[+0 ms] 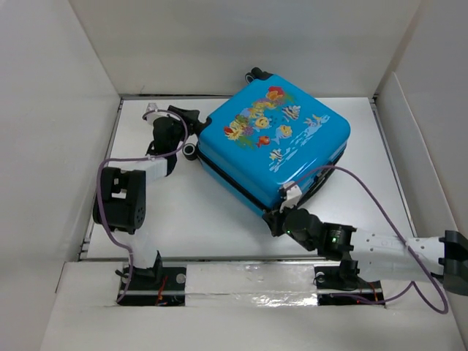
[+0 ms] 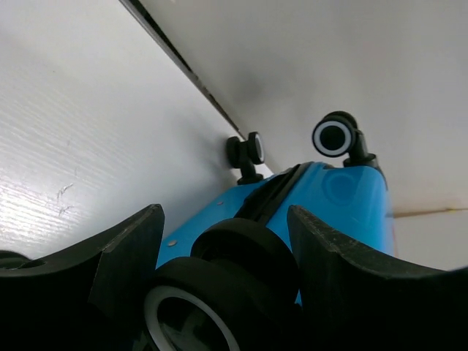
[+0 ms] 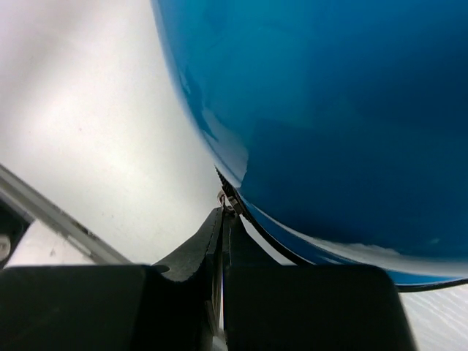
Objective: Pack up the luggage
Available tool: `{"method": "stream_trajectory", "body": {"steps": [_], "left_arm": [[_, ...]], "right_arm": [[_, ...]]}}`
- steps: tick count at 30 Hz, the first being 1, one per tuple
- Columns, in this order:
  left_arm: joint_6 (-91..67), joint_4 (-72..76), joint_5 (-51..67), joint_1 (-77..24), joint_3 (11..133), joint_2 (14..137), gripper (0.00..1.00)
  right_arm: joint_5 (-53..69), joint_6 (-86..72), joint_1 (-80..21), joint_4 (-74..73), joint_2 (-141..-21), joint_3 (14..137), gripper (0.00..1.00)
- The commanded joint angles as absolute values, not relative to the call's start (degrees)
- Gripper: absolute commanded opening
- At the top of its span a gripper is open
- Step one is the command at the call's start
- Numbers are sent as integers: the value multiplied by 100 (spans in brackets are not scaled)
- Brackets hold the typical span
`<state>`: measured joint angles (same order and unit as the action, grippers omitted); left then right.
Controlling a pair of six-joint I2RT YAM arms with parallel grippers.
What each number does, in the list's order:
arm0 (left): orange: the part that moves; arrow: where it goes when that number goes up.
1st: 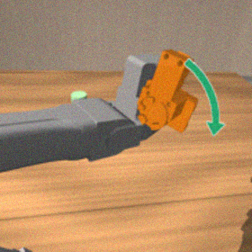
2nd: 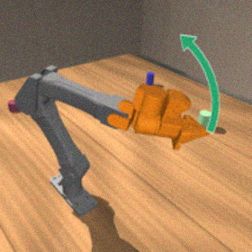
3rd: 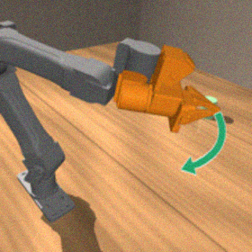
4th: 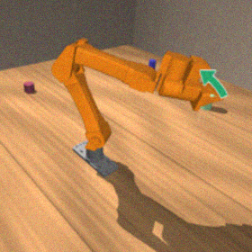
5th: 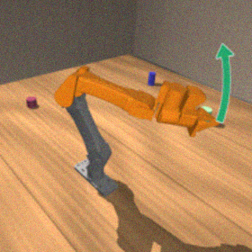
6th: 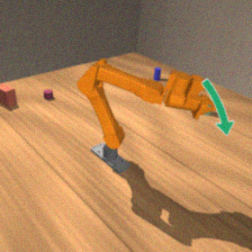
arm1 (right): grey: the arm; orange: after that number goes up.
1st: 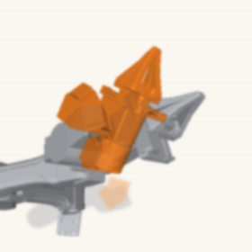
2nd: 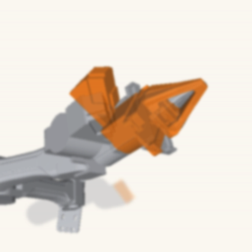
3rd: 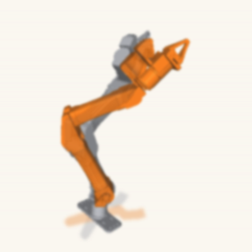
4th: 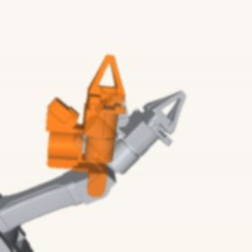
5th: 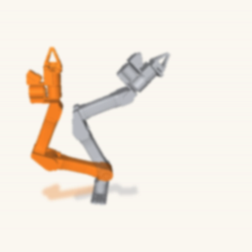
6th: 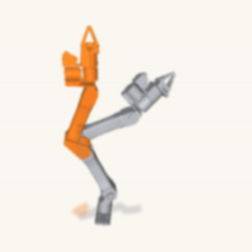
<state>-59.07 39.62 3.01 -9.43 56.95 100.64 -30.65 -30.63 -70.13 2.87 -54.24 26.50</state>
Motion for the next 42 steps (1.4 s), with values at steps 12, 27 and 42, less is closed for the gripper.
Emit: {"method": "stream_trajectory", "body": {"steps": [12,27,42], "left_arm": [[-4992,5238,344,-2424,1970,6681,0],[-4931,4702,-89,-4491,2539,6126,0],[-4273,3842,334,-4641,3787,7251,6]], "right_arm": [[-1803,-1733,-4731,-369,-4544,3410,0],[-711,-2232,-6934,1318,-6925,3972,0],[-975,-2522,-6645,3596,-6242,2971,0]]}}
